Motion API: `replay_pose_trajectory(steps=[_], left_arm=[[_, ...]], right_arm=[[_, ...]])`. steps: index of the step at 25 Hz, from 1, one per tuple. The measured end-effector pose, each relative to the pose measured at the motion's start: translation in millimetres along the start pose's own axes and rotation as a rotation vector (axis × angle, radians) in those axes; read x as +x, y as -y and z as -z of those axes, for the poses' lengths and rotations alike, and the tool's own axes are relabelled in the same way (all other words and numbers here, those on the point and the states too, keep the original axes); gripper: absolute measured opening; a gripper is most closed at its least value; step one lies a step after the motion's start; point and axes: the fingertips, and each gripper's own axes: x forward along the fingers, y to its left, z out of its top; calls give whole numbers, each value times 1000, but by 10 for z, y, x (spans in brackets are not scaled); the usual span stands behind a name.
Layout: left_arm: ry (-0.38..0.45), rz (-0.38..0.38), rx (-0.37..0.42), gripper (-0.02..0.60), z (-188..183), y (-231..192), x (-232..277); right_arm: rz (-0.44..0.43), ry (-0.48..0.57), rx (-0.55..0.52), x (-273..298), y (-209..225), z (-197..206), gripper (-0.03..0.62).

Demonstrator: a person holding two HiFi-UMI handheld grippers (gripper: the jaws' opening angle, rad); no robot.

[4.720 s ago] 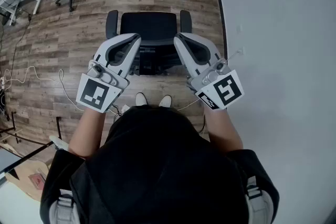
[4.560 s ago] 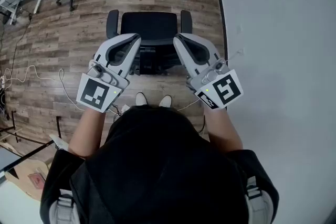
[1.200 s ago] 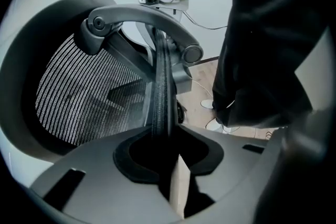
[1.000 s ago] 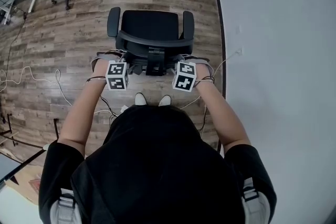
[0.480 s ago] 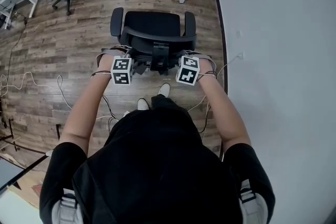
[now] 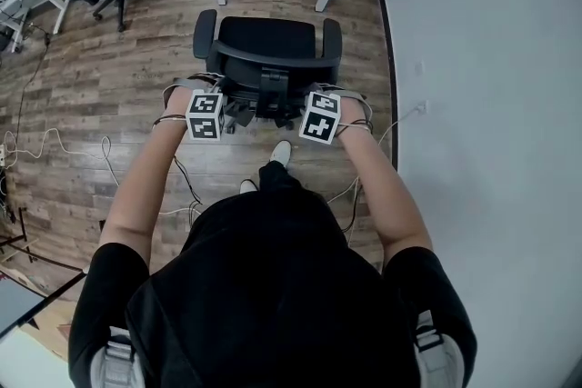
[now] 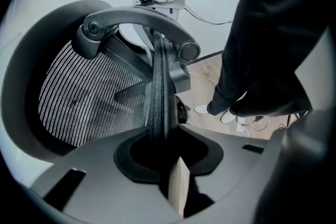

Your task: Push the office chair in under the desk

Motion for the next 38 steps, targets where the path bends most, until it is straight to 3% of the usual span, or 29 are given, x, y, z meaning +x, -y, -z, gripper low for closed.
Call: replay_pose_trajectory(steps=[14, 19, 23, 38], left_arm=[[-7, 3, 17, 81, 223, -901, 326], [-12, 13, 8, 80, 191, -1386, 522], [-23, 22, -9, 81, 202, -1352, 553], [-40, 6, -60, 80, 11, -2018, 869]], right_arm=[[23, 17, 9, 213, 905, 17, 103], [-3, 19, 7, 265, 1422, 181, 103], [3, 31, -8, 280, 1409, 194, 103], [19, 63, -74, 367, 2153, 546, 103]])
